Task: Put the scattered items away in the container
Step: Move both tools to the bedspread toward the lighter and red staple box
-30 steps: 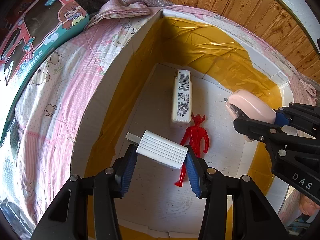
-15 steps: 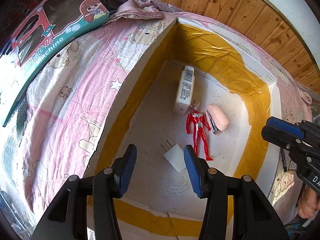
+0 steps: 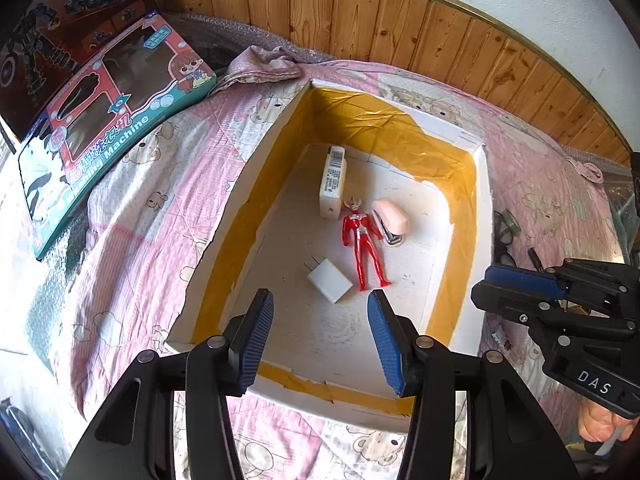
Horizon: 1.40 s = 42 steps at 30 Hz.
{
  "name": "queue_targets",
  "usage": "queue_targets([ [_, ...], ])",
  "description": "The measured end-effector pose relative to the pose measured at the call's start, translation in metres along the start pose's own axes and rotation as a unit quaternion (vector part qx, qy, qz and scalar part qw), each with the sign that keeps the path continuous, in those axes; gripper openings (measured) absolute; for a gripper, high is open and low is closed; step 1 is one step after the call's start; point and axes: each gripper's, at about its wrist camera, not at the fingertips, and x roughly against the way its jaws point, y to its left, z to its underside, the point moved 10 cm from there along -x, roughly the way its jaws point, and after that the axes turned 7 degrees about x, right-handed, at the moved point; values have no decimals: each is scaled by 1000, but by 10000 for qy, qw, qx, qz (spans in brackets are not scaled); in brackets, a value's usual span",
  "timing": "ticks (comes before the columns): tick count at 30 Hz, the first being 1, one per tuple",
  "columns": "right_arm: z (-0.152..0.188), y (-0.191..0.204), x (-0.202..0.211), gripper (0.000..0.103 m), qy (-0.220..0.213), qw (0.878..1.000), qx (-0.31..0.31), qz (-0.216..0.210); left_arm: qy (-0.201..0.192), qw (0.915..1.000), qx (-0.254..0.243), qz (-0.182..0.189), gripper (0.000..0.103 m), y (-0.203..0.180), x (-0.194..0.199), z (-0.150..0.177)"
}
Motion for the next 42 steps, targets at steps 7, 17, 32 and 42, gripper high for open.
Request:
queue_targets([
  [7,31,7,18,21,-120,9998,-178,-40,-77,9997,-85,198,51,-14,20,25],
  [17,81,-10,46,20,-309,9978,-584,28,-288,9965,-398,674,51,-45,41,55],
  [32,189,-99,80,22,-405,9741,-2150,575,285,9775,-1490,1465,51,-168,22,92],
  [42,213,-121,53,27,-290,9749,-1949,1033,683,9705,-1791,1464,51,-216,-26,94],
])
